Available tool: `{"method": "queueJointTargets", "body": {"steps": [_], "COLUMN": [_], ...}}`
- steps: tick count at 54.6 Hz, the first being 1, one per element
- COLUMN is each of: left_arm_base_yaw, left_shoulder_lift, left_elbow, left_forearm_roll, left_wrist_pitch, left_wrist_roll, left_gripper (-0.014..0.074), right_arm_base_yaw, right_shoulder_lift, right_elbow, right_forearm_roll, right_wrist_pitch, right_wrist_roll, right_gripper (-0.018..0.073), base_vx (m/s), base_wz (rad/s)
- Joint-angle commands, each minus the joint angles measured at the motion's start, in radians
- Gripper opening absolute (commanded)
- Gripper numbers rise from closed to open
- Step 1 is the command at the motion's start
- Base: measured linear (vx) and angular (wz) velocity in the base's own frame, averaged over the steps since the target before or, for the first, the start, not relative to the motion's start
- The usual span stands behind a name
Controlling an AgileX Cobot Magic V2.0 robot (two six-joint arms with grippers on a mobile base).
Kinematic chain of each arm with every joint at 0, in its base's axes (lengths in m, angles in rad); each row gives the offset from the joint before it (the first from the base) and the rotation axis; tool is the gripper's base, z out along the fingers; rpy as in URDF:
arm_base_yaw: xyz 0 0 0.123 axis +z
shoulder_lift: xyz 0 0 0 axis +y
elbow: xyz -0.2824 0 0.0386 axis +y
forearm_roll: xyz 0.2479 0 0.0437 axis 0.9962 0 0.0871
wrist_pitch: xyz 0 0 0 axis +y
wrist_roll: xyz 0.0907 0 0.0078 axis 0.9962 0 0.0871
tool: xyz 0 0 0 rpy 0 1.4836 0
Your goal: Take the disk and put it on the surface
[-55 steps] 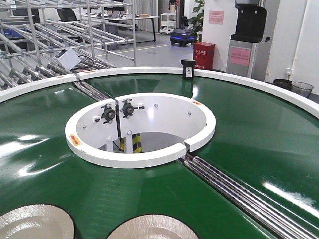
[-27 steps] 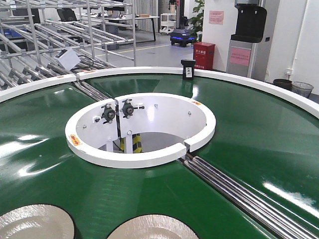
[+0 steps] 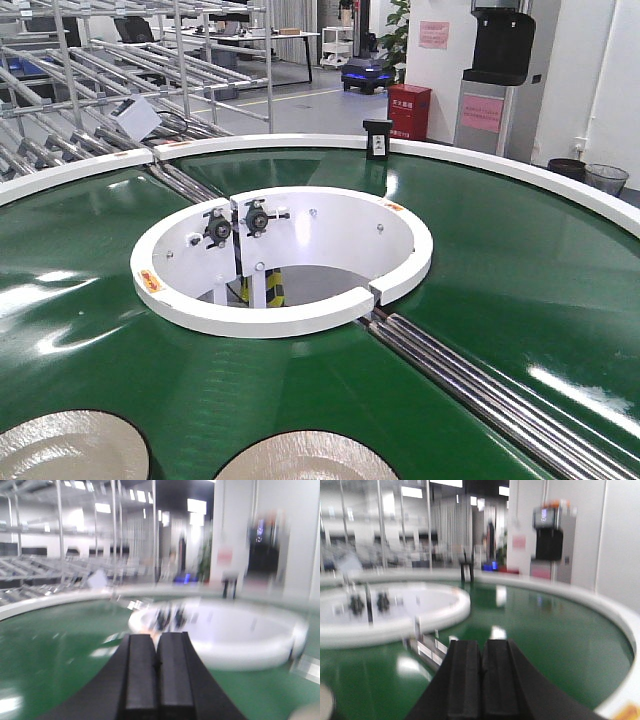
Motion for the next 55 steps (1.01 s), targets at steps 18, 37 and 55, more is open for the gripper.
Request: {"method": "queueJointTargets", "body": {"steps": [18,37,55], "left_arm_base_yaw": [-0.005,-0.005,-0.005], "left_shoulder_lift": [0.387,0.828,0.953], "left_elbow": [-0.781,-1.018,-1.018], "left_forearm_roll": [0.009,0.000,-0.066], "left_wrist_pitch": [0.118,0.267,0.337], "left_wrist_roll": [0.236,0.232,0.232], "left_gripper": [0.0001,0.0001,0.0050], "right_arm_base_yaw": [-0.003,-0.003,-0.003], "right_shoulder_lift": [0.298,0.744,0.827], "right_elbow": [-0.693,-0.925,-0.924], "right_forearm_roll": [0.012,0.033,0.058], "right_wrist_pitch": [0.070,0.110,0.143], "right_wrist_roll": [-0.097,-0.066,-0.056], "right_gripper": [-0.0009,-0.0009,0.0036], "base_vx": [0.00,0.00,0.00], "base_wz": [0.00,0.00,0.00]}}
